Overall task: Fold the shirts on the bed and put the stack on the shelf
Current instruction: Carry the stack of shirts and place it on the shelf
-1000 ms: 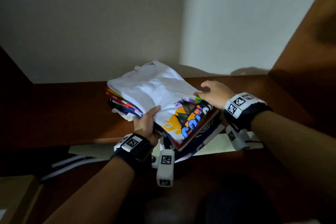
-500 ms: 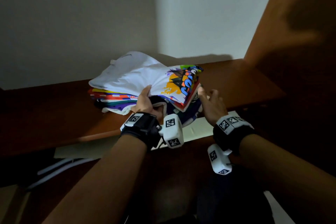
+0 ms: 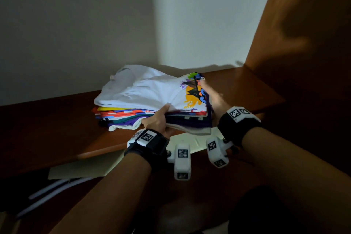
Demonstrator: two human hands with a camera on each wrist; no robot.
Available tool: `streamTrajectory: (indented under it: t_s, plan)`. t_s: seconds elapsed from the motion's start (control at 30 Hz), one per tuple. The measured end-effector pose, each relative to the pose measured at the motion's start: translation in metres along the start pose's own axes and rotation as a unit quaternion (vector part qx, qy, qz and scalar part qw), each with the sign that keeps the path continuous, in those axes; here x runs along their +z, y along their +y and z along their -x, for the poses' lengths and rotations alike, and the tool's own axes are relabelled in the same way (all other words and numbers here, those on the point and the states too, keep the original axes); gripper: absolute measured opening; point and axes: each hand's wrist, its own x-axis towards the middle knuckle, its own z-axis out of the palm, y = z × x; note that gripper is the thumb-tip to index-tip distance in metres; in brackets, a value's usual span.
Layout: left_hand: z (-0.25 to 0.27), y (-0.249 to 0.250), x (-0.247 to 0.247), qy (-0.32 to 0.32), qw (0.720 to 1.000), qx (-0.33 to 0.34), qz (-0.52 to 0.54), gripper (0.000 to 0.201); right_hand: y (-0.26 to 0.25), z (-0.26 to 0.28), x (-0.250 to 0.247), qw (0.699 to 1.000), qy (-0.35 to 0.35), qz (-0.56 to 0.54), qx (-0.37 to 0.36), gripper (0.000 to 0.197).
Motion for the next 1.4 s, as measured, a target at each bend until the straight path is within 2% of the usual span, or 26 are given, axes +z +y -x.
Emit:
streamTrajectory:
  t_s: [0.03, 0.07, 0.17, 0.23, 0.27, 0.33, 0.4, 0.43, 0.5, 0.57, 0.63, 0.7, 0.73, 0.8, 0.87, 0.97, 1.03, 1.1, 1.2, 1.3, 1.33, 1.4]
  plan:
    - [0.007, 0.002, -0.003, 0.007, 0.999, -0.001, -0.038, 0.046, -0.004, -0.011, 0.000, 1.000, 0.017, 0.009, 0.007, 0.133]
    - [0.012, 0.004, -0.007, 0.009, 0.997, 0.003, -0.079, 0.040, -0.011, -0.013, -0.003, 0.999, 0.031, 0.034, 0.002, 0.132]
    - [0.028, 0.022, -0.023, 0.020, 0.975, 0.018, -0.219, 0.037, -0.045, 0.026, 0.007, 0.982, 0.102, 0.151, -0.053, 0.090]
    - [0.034, 0.034, -0.037, 0.023, 0.940, 0.108, -0.322, 0.030, -0.054, 0.018, -0.006, 0.973, 0.109, 0.180, -0.091, 0.075]
    - [0.035, 0.040, -0.043, 0.033, 0.906, 0.181, -0.381, 0.025, -0.057, 0.010, -0.010, 0.967, 0.114, 0.192, -0.122, 0.070]
    - [0.035, 0.050, -0.051, 0.059, 0.799, 0.350, -0.485, 0.014, -0.059, 0.002, -0.019, 0.953, 0.118, 0.232, -0.157, 0.058]
    - [0.032, 0.058, -0.052, 0.076, 0.696, 0.459, -0.547, 0.015, -0.057, 0.000, -0.023, 0.927, 0.110, 0.313, -0.173, 0.037]
    - [0.028, 0.061, -0.050, 0.085, 0.653, 0.495, -0.567, 0.018, -0.054, 0.001, -0.023, 0.904, 0.115, 0.378, -0.162, 0.033]
    - [0.021, 0.065, -0.045, 0.098, 0.571, 0.564, -0.589, 0.026, -0.049, 0.000, -0.021, 0.821, 0.157, 0.520, -0.175, 0.041]
    - [0.015, 0.070, -0.037, 0.114, 0.508, 0.591, -0.617, 0.038, -0.051, 0.001, -0.013, 0.718, 0.221, 0.587, -0.303, 0.053]
    - [0.008, 0.074, -0.030, 0.128, 0.478, 0.516, -0.700, 0.052, -0.058, 0.004, 0.001, 0.628, 0.228, 0.619, -0.412, 0.067]
    - [-0.002, 0.079, -0.029, 0.102, 0.443, 0.405, -0.794, 0.066, -0.060, 0.000, 0.014, 0.578, 0.155, 0.653, -0.464, 0.067]
    - [-0.010, 0.081, -0.031, 0.078, 0.430, 0.360, -0.824, 0.073, -0.057, -0.004, 0.019, 0.570, 0.105, 0.666, -0.469, 0.063]
    - [-0.021, 0.081, -0.036, 0.047, 0.435, 0.288, -0.852, 0.083, -0.042, -0.014, 0.018, 0.578, 0.048, 0.684, -0.443, 0.066]
    - [-0.027, 0.076, -0.042, 0.038, 0.451, 0.244, -0.858, 0.088, -0.028, -0.020, 0.012, 0.591, 0.043, 0.699, -0.402, 0.078]
    - [-0.029, 0.072, -0.040, 0.051, 0.437, 0.206, -0.874, 0.094, -0.022, -0.022, 0.004, 0.582, 0.045, 0.714, -0.386, 0.087]
    - [-0.030, 0.077, -0.035, 0.053, 0.444, 0.188, -0.874, 0.101, -0.030, -0.021, 0.003, 0.583, 0.039, 0.715, -0.385, 0.088]
    - [-0.033, 0.077, -0.034, 0.052, 0.454, 0.190, -0.869, 0.105, -0.029, -0.022, 0.001, 0.588, 0.039, 0.711, -0.383, 0.089]
    - [-0.035, 0.065, -0.040, 0.061, 0.452, 0.218, -0.863, 0.102, -0.006, -0.023, -0.004, 0.601, 0.055, 0.691, -0.398, 0.093]
    - [-0.033, 0.063, -0.044, 0.060, 0.463, 0.247, -0.849, 0.104, 0.002, -0.018, -0.006, 0.599, 0.053, 0.684, -0.413, 0.092]
    - [-0.030, 0.065, -0.046, 0.056, 0.460, 0.263, -0.846, 0.105, 0.001, -0.014, -0.008, 0.594, 0.053, 0.681, -0.425, 0.092]
    - [-0.024, 0.065, -0.051, 0.044, 0.426, 0.295, -0.854, 0.105, 0.004, -0.007, -0.016, 0.567, 0.041, 0.683, -0.458, 0.096]
